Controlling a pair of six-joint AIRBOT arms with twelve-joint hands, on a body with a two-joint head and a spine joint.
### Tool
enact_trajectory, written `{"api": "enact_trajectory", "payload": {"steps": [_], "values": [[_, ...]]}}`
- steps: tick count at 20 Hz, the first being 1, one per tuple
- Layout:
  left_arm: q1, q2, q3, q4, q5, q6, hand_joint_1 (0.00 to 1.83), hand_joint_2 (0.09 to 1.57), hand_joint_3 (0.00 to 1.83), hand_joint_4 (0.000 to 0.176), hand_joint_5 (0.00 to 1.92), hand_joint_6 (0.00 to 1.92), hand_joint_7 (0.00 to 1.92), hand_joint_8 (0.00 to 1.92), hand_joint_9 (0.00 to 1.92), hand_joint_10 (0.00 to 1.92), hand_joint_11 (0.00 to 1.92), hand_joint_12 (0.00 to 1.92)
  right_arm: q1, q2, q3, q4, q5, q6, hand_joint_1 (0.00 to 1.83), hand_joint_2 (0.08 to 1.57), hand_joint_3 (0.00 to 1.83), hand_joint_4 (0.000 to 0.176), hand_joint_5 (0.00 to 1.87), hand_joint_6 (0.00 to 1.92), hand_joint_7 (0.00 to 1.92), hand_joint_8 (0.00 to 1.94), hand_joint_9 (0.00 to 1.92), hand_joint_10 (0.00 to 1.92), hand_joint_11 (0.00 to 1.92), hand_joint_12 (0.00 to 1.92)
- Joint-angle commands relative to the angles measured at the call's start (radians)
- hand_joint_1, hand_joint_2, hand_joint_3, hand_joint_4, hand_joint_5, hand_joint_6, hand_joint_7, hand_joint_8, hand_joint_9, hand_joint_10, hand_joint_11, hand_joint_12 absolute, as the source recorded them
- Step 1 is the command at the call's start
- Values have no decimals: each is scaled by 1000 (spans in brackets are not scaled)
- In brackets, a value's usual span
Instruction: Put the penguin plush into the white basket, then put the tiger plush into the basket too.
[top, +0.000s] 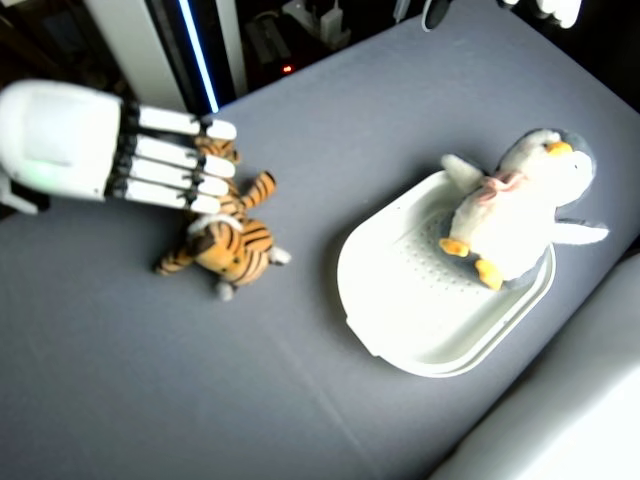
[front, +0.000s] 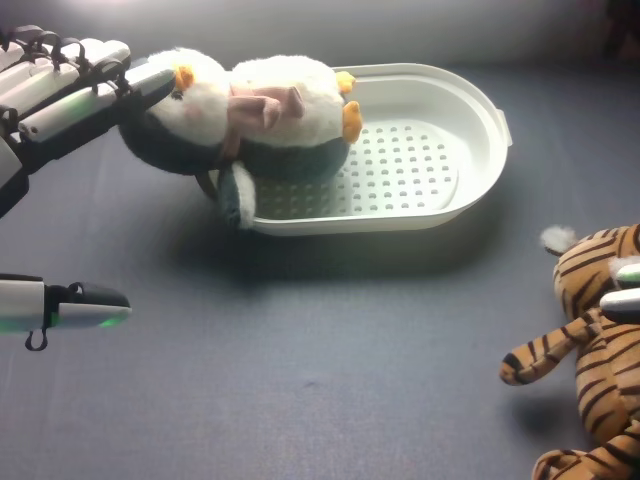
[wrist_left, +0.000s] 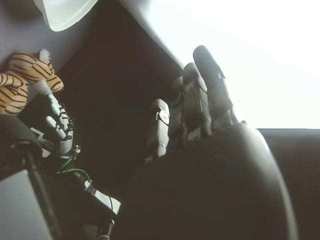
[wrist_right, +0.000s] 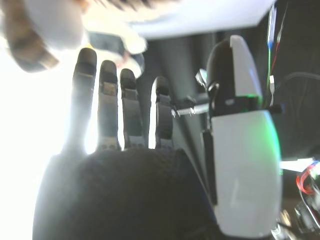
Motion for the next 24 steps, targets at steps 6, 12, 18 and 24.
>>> {"api": "enact_trajectory", "payload": {"steps": [6, 12, 18, 24], "values": [[-27, -21, 21, 1, -78, -25, 766, 775, 0, 167, 158, 4, 170, 6, 161, 9, 0, 849, 21, -41, 47, -5, -59, 1, 1012, 1002, 2, 83, 386, 8, 374, 4, 553, 2, 500, 312], [-23, -20, 21, 4, -83, -30, 767, 779, 0, 131, 191, 4, 191, 4, 191, 6, 0, 864, 154, -106, 84, -119, -240, -33, 1411, 1055, 1, 0, 638, 4, 613, 7, 851, 85, 690, 741], [-15, -19, 21, 6, -93, -40, 753, 813, 5, 112, 206, 3, 209, 6, 226, 9, 0, 799, 233, -131, 111, -144, -279, -51, 1622, 1241, 0, 0, 696, 1340, 544, 1548, 576, 1728, 623, 1776], [-6, -19, 20, 4, -102, -53, 803, 813, 0, 104, 226, 4, 231, 3, 221, 0, 0, 672, 335, -124, 114, -50, -97, -110, 1464, 1321, 23, 46, 589, 1861, 475, 1687, 559, 1829, 725, 1873]]}}
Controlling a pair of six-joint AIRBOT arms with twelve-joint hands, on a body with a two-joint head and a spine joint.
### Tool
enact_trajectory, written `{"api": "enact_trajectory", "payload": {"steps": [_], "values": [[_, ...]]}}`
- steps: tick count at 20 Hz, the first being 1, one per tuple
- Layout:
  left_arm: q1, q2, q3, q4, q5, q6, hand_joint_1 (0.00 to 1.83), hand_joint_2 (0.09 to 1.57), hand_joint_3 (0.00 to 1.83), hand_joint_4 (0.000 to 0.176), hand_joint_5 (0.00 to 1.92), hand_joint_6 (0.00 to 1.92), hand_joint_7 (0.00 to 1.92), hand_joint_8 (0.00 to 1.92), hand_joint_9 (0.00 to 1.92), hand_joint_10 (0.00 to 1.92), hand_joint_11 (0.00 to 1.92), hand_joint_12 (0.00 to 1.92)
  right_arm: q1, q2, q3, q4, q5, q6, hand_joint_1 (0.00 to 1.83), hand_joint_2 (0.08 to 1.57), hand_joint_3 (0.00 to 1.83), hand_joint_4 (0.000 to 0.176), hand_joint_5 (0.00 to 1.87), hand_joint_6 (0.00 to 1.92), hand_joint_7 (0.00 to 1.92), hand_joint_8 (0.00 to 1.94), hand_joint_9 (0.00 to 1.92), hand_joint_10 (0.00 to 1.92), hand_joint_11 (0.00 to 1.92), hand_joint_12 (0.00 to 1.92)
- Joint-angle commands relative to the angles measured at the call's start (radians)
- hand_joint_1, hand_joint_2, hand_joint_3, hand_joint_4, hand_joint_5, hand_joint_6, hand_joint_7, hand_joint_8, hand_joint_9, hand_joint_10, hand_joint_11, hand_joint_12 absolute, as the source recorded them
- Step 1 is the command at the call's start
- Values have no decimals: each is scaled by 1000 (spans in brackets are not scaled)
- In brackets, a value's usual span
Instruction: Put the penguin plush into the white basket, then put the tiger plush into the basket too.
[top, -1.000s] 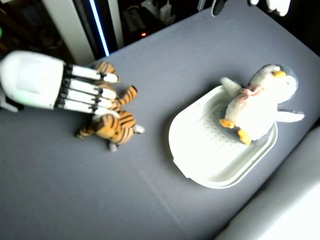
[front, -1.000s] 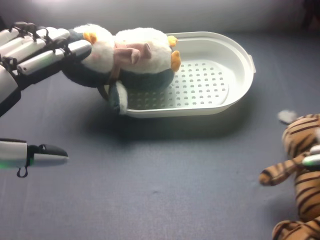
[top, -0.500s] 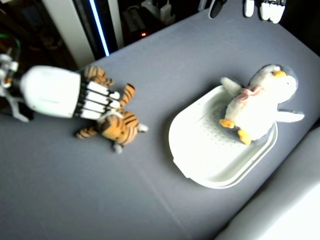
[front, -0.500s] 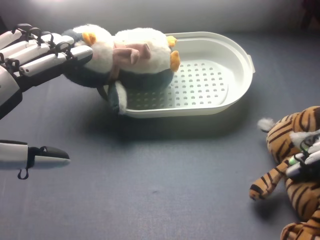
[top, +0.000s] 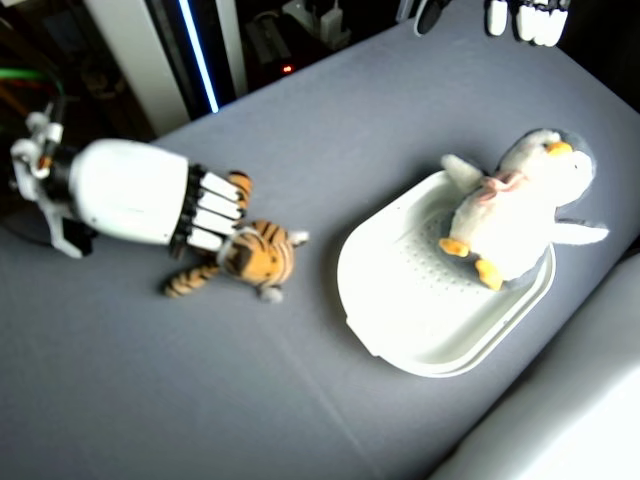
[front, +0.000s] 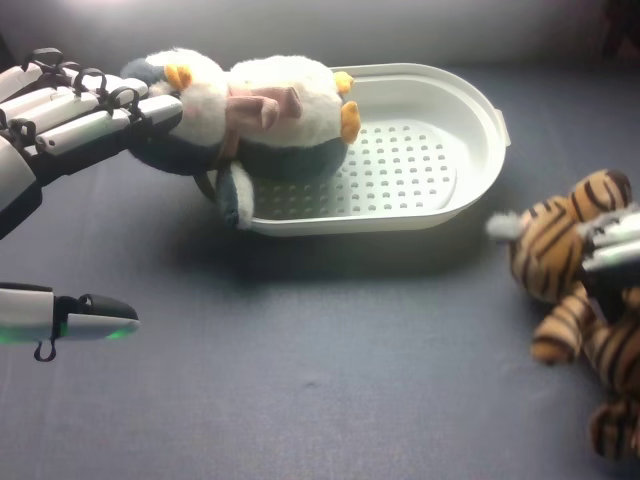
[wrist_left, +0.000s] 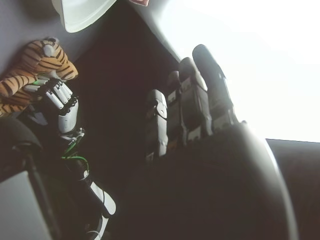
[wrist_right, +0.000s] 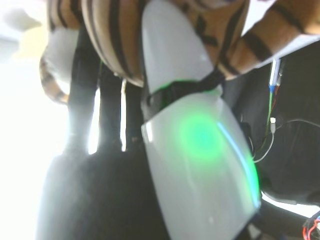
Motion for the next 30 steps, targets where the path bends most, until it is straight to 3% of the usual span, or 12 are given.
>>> {"api": "enact_trajectory", "payload": {"steps": [1, 2, 6, 8, 9, 17, 18, 19, 20, 25, 26, 30], "values": [[-6, 1, 2, -17, -129, -5, 800, 810, 0, 108, 228, 3, 228, 1, 209, 2, 0, 632, 34, 2, 6, 63, 176, -10, 1596, 1285, 5, 76, 500, 1888, 458, 1651, 539, 1742, 594, 1911], [-6, 0, 2, -17, -130, -7, 800, 809, 0, 114, 233, 2, 214, 0, 185, 2, 0, 520, 64, -2, 11, 75, 190, -26, 1176, 1337, 3, 0, 614, 1693, 514, 1580, 608, 1599, 655, 1741], [3, -2, 2, -23, -131, -9, 753, 818, 2, 97, 223, 0, 230, 2, 196, 3, 0, 546, 199, -90, 79, 101, 193, -64, 1140, 1292, 0, 0, 744, 1414, 580, 1553, 610, 1483, 645, 1718], [3, -4, 3, -24, -131, -11, 732, 827, 2, 103, 210, 0, 242, 2, 221, 6, 0, 602, 280, -163, 143, 102, 127, -65, 1250, 1316, 3, 38, 565, 1660, 602, 1618, 626, 1690, 654, 1888], [4, -7, 5, -24, -132, -13, 726, 825, 1, 92, 208, 0, 233, 0, 218, 3, 0, 596, 306, -192, 168, 102, 96, -65, 1424, 1281, 0, 3, 618, 1678, 589, 1581, 646, 1661, 660, 1848], [2, -38, 29, -17, -118, -38, 796, 804, 0, 95, 219, 0, 242, 1, 271, 4, 0, 784, 530, -367, 380, 88, -203, -83, 1407, 1184, 0, 0, 924, 1013, 765, 1392, 722, 1432, 447, 1432], [2, -40, 30, -17, -118, -38, 809, 798, 0, 102, 215, 0, 236, 2, 254, 1, 0, 742, 536, -368, 382, 86, -206, -84, 1232, 1108, 0, 23, 679, 432, 521, 645, 480, 843, 215, 1297], [1, -41, 31, -17, -118, -39, 810, 801, 0, 90, 217, 1, 236, 2, 251, 0, 0, 742, 540, -368, 382, 85, -206, -84, 1031, 1003, 0, 132, 447, 114, 347, 192, 318, 342, 42, 1123], [2, -41, 30, -17, -119, -39, 798, 805, 0, 84, 221, 2, 237, 2, 254, 1, 0, 770, 540, -368, 378, 85, -205, -84, 932, 950, 0, 162, 323, 22, 251, 47, 242, 121, 8, 926], [3, -41, 29, -18, -122, -41, 815, 815, 2, 69, 221, 0, 227, 1, 239, 1, 0, 718, 540, -367, 342, 85, -172, -84, 674, 921, 1, 176, 19, 0, 30, 0, 54, 0, 0, 561], [4, -42, 29, -20, -122, -41, 832, 836, 0, 120, 161, 0, 178, 0, 194, 0, 0, 755, 540, -367, 329, 85, -160, -84, 677, 940, 3, 176, 49, 4, 31, 1, 52, 0, 0, 440], [15, -43, 24, -36, -153, -41, 847, 844, 1, 128, 132, 0, 179, 5, 208, 8, 0, 783, 452, -283, 239, 102, -25, -52, 677, 1017, 5, 164, 64, 2, 80, 13, 36, 8, 0, 70]]}}
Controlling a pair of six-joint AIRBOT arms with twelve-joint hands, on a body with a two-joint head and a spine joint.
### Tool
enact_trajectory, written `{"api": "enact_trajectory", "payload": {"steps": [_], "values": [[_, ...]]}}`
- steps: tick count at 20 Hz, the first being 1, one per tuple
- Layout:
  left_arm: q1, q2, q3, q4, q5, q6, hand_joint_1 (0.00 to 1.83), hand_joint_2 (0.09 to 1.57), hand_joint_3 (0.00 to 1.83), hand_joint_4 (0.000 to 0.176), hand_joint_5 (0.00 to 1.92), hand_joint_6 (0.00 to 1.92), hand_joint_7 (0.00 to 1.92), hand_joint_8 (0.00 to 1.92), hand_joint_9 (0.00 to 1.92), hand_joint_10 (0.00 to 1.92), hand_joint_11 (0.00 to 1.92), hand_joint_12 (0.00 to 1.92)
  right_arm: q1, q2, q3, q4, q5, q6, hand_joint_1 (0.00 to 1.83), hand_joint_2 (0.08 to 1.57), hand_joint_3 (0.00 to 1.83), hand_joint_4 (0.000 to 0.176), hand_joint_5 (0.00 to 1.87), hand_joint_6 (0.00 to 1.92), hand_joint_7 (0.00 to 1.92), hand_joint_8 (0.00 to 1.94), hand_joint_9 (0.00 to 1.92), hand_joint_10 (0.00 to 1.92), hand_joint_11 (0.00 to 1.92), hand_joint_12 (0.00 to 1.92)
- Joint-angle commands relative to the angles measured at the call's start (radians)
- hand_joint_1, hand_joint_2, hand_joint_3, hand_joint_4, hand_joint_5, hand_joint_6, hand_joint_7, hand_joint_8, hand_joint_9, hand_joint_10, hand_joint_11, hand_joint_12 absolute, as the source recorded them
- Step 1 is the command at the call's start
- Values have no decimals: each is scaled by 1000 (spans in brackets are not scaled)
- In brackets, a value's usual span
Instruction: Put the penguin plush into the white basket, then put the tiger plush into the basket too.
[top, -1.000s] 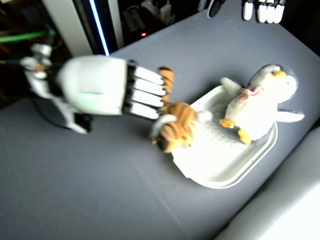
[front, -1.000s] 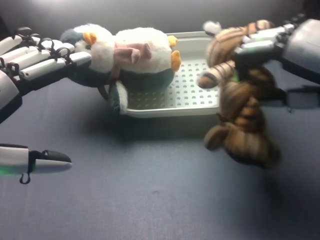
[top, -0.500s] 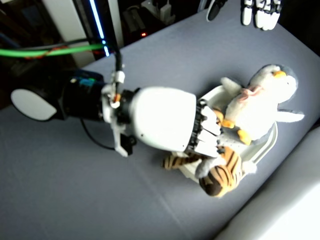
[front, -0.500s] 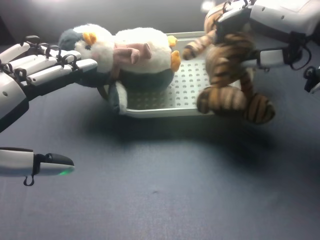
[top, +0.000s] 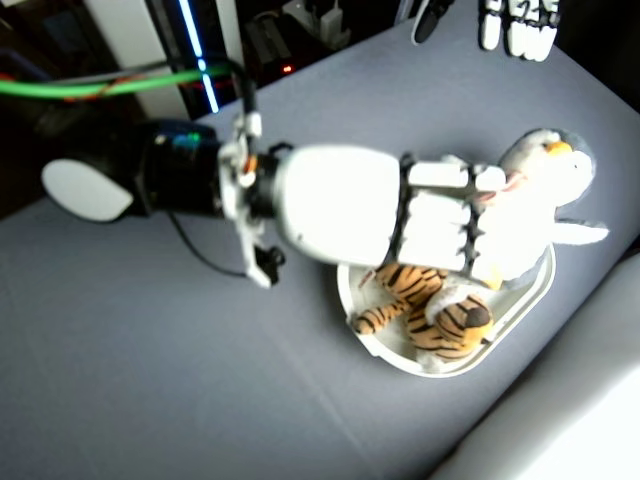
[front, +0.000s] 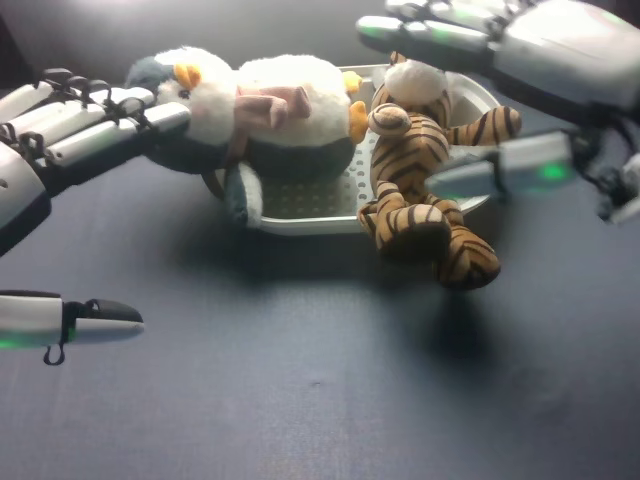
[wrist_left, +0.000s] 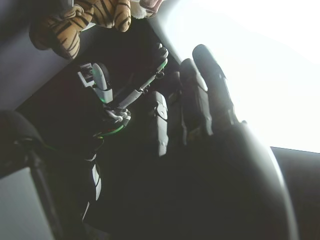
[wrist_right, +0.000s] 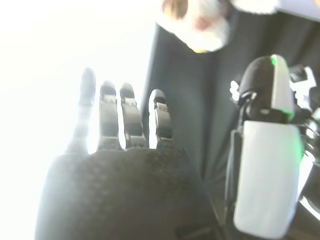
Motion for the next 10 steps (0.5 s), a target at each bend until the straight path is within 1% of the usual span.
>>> {"api": "enact_trajectory", "payload": {"steps": [1, 2, 3, 4, 5, 6, 7, 8, 9, 10], "values": [[3, 1, -3, -20, -152, 0, 852, 849, 2, 128, 112, 1, 161, 3, 190, 3, 0, 748, -31, 27, -6, 59, 190, 38, 692, 1024, 6, 148, 72, 4, 85, 11, 57, 13, 0, 61], [15, 2, -7, -31, -169, 0, 878, 842, 0, 130, 117, 4, 155, 1, 186, 2, 0, 744, -66, 40, -14, 68, 241, 70, 707, 1034, 6, 133, 77, 4, 83, 5, 55, 7, 0, 35], [36, 3, -12, -49, -199, 0, 892, 837, 0, 142, 120, 3, 141, 0, 174, 0, 0, 726, -113, 59, -29, 81, 312, 111, 724, 1051, 9, 127, 75, 2, 71, 1, 36, 3, 0, 6], [57, 0, -19, -68, -232, 1, 902, 840, 0, 150, 111, 5, 136, 1, 175, 1, 0, 769, -158, 76, -47, 100, 374, 140, 775, 1085, 17, 123, 93, 7, 73, 2, 23, 1, 10, 6], [88, -6, -27, -93, -276, 3, 898, 849, 3, 151, 97, 0, 115, 0, 160, 0, 0, 779, -218, 105, -79, 124, 445, 152, 847, 1103, 18, 123, 110, 10, 77, 3, 14, 0, 1, 0], [109, -9, -32, -110, -309, 3, 911, 854, 3, 164, 76, 0, 101, 0, 148, 0, 0, 748, -260, 125, -103, 139, 495, 152, 928, 1107, 13, 111, 148, 20, 103, 10, 33, 7, 0, 0], [135, -11, -39, -129, -343, 3, 929, 856, 1, 160, 61, 0, 132, 6, 168, 6, 0, 788, -294, 142, -124, 155, 540, 152, 923, 1094, 3, 104, 187, 11, 146, 7, 92, 10, 52, 23], [159, -12, -45, -148, -383, 3, 926, 855, 0, 166, 55, 0, 150, 5, 176, 6, 0, 812, -323, 155, -140, 167, 579, 152, 890, 1073, 0, 124, 231, 7, 192, 5, 140, 9, 83, 35], [186, -12, -53, -166, -424, 3, 926, 855, 0, 166, 55, 0, 150, 5, 176, 6, 0, 812, -348, 166, -154, 179, 619, 152, 890, 1073, 0, 124, 231, 7, 192, 5, 140, 9, 83, 35], [226, -14, -66, -190, -486, 3, 923, 858, 1, 170, 84, 2, 190, 4, 191, 4, 0, 746, -379, 177, -173, 195, 661, 152, 865, 1061, 0, 116, 245, 6, 220, 10, 182, 17, 148, 64]]}}
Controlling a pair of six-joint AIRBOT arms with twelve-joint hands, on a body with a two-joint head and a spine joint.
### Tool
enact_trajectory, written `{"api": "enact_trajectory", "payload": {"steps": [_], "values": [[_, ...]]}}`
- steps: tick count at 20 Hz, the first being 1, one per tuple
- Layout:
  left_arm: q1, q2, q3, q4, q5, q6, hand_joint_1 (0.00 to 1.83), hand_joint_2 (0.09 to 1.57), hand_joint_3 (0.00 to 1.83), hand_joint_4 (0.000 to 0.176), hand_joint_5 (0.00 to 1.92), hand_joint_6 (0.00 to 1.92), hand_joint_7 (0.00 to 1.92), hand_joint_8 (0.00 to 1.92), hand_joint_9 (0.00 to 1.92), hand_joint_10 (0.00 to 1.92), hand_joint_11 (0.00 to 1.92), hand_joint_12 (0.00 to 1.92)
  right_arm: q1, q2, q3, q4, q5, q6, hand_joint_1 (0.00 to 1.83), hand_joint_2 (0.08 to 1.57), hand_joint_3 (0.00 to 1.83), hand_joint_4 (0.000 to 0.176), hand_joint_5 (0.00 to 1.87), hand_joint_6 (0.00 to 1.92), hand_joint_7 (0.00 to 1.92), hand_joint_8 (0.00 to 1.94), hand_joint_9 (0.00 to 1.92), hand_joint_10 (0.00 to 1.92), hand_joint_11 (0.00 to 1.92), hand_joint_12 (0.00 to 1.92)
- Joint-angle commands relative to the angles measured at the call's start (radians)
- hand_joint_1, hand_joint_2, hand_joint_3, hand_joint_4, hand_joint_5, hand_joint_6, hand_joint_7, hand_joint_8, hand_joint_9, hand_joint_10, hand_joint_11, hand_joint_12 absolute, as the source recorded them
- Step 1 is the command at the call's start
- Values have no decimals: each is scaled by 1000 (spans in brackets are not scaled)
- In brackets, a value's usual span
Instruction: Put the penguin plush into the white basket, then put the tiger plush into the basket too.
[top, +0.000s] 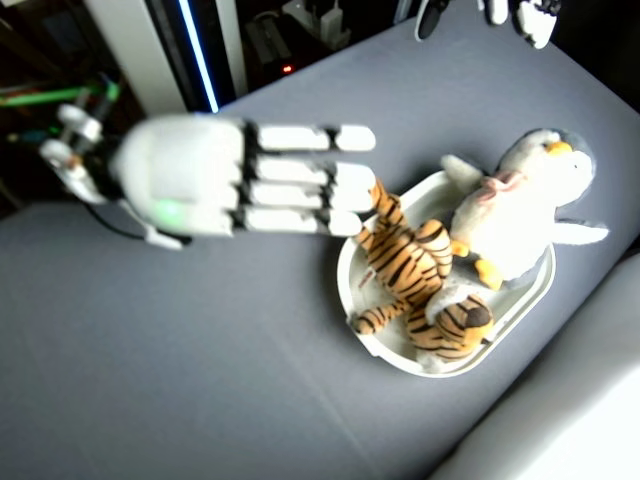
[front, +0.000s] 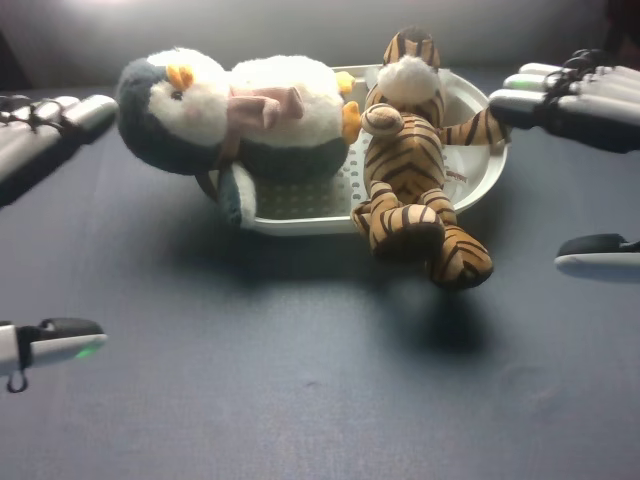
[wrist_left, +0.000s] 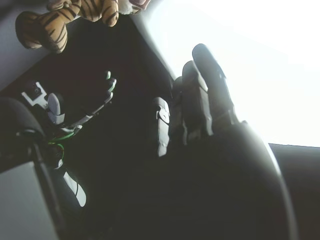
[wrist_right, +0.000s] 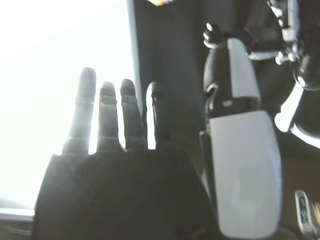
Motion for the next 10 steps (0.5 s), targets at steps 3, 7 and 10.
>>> {"api": "enact_trajectory", "payload": {"steps": [3, 7, 10], "values": [[10, 0, -10, -16, -182, 5, 860, 879, 3, 161, 84, 1, 182, 3, 196, 16, 0, 676, -118, 34, -45, 136, 286, 8, 965, 1148, 2, 18, 365, 4, 366, 8, 340, 20, 1, 796], [-8, -13, -1, -19, -183, -6, 769, 877, 0, 31, 209, 12, 346, 16, 373, 38, 0, 1030, -285, 48, -79, 300, 463, 8, 813, 1295, 6, 0, 571, 21, 764, 28, 722, 59, 3, 1221], [-29, -22, 7, -21, -183, -19, 457, 1152, 53, 24, 583, 168, 529, 41, 516, 81, 18, 1289, -284, 48, -83, 286, 463, 8, 547, 1373, 13, 0, 517, 5, 761, 5, 747, 24, 18, 1374]]}}
